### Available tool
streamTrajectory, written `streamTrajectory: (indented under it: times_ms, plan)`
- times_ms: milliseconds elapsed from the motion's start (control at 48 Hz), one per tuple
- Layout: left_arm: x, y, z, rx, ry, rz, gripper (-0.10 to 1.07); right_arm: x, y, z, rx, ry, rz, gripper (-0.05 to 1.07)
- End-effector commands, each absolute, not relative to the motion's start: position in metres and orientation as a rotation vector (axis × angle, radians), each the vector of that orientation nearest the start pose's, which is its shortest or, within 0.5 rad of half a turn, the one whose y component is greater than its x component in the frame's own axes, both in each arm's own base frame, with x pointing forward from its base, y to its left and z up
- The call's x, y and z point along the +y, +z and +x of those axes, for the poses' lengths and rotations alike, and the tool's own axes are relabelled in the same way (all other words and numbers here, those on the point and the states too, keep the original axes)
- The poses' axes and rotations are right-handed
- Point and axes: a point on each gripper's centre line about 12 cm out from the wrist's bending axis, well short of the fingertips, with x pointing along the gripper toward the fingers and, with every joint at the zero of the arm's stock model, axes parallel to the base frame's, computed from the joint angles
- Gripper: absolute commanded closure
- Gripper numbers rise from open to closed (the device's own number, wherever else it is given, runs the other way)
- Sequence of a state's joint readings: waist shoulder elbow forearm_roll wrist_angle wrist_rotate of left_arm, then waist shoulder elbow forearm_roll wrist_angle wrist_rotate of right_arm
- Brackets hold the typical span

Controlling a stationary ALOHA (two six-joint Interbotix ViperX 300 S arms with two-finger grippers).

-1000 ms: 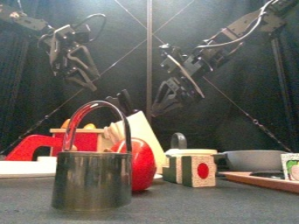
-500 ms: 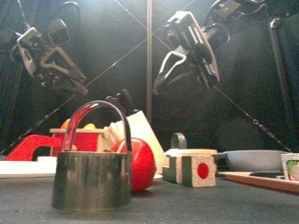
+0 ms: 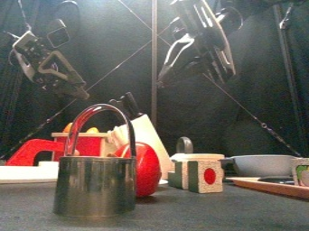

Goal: Grab apple

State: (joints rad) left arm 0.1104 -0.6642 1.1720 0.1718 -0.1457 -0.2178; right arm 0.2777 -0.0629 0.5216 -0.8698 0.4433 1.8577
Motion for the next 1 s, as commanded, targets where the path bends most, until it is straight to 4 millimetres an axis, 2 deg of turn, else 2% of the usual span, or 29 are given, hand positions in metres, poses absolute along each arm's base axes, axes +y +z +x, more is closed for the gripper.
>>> streamTrajectory:
  times_ms: [0,188,375,729,854,979]
  plan:
    - [0.023,0.217,0.236,0.345,0.091,-0.068,0.11,0.070,0.234,0.387,0.591,-0.428,0.774,0.65]
    - [0.023,0.217,0.235,0.344,0.095,-0.080,0.11,0.067,0.235,0.386,0.603,-0.505,0.749,0.65]
    - [0.023,0.216,0.235,0.346,0.098,-0.089,0.11,0.070,0.237,0.389,0.656,-0.526,0.645,0.65]
    - [0.023,0.215,0.234,0.350,0.097,-0.086,0.11,0.085,0.239,0.409,0.757,-0.369,0.338,0.64]
    - [0.024,0.214,0.234,0.351,0.099,-0.086,0.11,0.093,0.233,0.415,0.772,-0.287,0.222,0.57]
    - [0.024,0.213,0.234,0.353,0.099,-0.088,0.11,0.099,0.224,0.421,0.770,-0.215,0.166,0.41]
